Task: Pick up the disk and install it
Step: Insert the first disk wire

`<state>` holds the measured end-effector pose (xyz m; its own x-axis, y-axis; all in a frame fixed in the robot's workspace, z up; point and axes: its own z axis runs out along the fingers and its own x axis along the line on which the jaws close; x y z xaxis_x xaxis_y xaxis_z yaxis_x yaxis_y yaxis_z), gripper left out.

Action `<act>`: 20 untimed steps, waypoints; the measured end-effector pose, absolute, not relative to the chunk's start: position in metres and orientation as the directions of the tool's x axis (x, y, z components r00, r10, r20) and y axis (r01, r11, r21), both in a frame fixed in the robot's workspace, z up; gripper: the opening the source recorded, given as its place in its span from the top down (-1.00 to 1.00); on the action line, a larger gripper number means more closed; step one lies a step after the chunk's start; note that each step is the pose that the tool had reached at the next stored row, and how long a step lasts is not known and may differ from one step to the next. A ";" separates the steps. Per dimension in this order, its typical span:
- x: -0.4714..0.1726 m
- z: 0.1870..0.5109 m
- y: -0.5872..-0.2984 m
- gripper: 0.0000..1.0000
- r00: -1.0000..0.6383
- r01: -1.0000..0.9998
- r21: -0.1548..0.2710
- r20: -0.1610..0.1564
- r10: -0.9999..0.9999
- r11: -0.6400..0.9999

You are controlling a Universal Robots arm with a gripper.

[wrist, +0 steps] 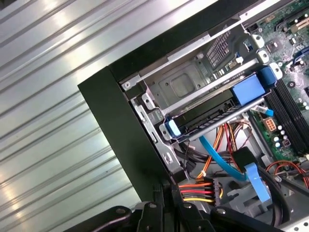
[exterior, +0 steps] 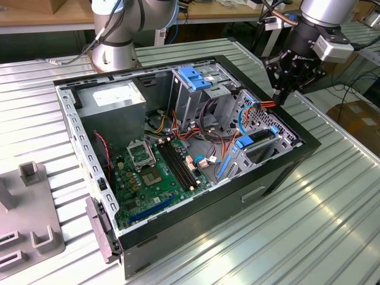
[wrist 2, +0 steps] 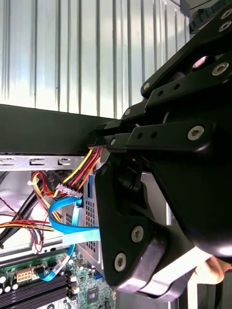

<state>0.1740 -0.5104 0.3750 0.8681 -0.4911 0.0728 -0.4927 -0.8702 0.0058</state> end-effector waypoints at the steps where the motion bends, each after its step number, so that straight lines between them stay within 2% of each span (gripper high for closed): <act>1: 0.174 0.376 -0.510 0.65 0.867 -0.494 0.006 0.073 -0.492 -0.869; 20: 0.172 0.376 -0.510 0.65 0.841 -0.538 0.006 0.073 -0.537 -0.843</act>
